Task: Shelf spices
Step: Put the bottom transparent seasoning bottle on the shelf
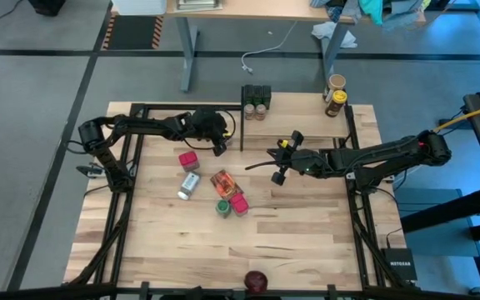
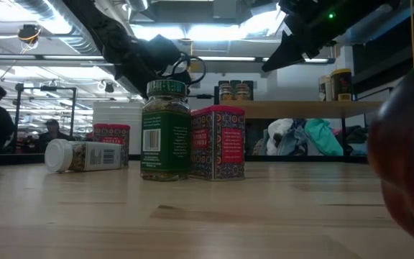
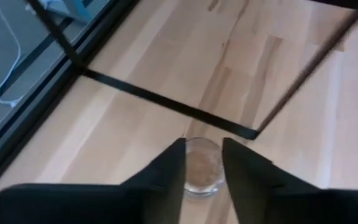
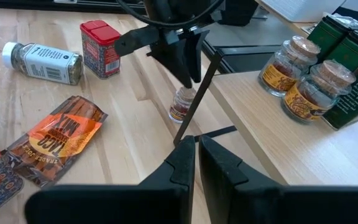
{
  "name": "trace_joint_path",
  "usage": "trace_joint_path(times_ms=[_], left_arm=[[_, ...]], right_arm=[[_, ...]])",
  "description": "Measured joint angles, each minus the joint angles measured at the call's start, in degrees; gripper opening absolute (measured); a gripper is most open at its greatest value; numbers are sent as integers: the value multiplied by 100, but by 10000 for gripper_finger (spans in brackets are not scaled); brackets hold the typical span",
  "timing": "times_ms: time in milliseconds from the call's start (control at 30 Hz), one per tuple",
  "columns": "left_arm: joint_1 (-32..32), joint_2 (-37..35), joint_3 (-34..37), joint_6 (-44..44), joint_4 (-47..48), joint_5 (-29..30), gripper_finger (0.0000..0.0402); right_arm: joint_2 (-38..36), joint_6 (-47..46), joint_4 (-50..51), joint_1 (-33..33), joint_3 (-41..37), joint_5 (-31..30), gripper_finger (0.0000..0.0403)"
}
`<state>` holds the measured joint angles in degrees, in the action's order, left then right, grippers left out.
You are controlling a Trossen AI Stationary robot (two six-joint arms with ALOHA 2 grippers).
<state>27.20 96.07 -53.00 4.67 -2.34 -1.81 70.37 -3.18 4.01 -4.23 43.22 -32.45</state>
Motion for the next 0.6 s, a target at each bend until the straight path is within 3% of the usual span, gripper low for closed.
trace_joint_path(times_ms=[300,600], left_arm=[[-69,381,-18,54,-240,262,201],[-59,471,-19,288,-438,773,209]], right_arm=[[0,0,-2,0,0,4,28],[0,2,-2,0,0,7,28]])
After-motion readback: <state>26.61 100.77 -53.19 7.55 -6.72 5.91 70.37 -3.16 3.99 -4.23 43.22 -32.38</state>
